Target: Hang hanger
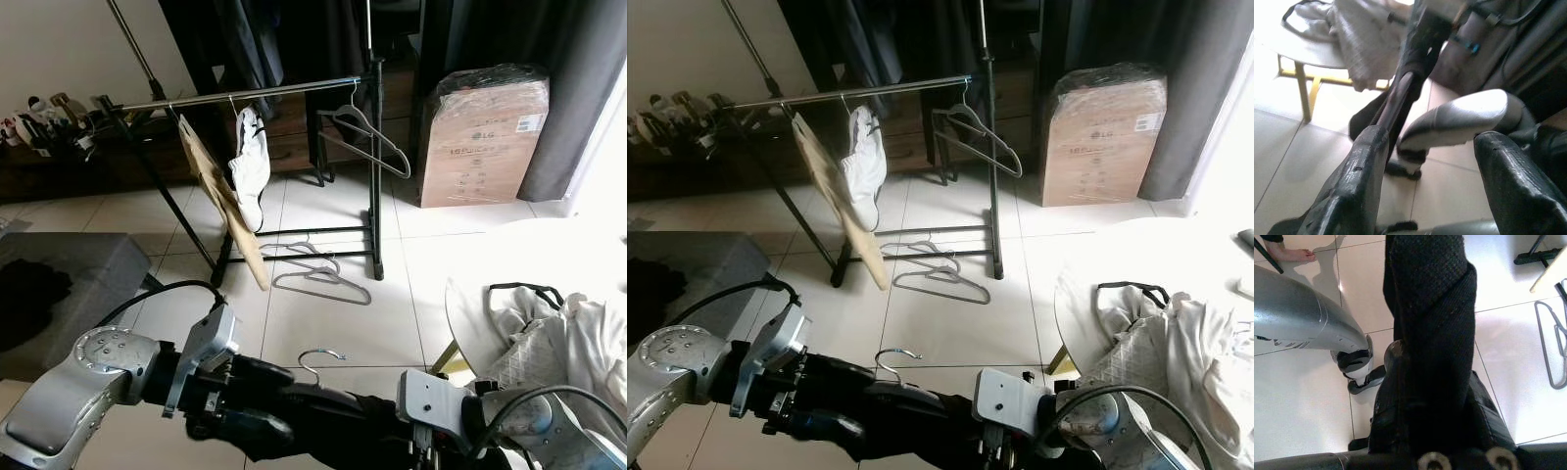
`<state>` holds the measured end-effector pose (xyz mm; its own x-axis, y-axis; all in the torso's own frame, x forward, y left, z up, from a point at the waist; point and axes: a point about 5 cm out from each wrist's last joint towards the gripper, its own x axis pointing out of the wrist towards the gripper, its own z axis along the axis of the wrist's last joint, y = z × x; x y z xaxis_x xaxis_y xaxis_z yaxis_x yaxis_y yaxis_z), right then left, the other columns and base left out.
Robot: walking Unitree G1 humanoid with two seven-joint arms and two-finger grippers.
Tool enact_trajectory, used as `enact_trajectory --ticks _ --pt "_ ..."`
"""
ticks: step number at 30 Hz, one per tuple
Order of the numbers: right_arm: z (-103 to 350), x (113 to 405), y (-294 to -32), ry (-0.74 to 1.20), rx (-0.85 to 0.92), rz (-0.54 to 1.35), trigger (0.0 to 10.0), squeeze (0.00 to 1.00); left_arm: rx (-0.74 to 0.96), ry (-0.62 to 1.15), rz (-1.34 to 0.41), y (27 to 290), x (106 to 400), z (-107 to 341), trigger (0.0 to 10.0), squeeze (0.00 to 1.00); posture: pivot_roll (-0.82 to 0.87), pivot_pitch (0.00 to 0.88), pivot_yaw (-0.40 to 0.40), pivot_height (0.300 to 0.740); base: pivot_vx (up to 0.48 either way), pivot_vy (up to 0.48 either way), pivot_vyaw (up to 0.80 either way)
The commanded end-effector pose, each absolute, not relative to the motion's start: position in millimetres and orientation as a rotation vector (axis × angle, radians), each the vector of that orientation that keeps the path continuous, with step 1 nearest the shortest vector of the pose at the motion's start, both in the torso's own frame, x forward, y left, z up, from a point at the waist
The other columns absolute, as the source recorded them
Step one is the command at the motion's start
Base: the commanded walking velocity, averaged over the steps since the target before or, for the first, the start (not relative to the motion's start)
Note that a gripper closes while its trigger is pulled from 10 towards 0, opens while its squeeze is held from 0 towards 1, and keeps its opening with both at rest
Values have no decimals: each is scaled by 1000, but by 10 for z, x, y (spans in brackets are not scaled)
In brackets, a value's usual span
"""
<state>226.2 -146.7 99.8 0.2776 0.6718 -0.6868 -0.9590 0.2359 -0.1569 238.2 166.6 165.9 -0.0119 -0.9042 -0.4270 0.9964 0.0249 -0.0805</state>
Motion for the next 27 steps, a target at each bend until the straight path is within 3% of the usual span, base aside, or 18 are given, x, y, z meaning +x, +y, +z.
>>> enact_trajectory --ticks 1,14,27 --pt "1049 2238 -1379 490 -627 1241 0 0 399 406 -1506 1714 2444 1722 10000 0 -183 141 161 740 0 0 0" --pt "1106 2208 -1330 465 -647 1322 0 0 435 252 -1580 1269 2540 1672 10000 0 -192 141 162 740 0 0 0" --pt "1110 2211 -1322 462 -655 1338 0 0 531 387 -1719 1363 2562 1641 10000 0 -194 138 167 740 0 0 0"
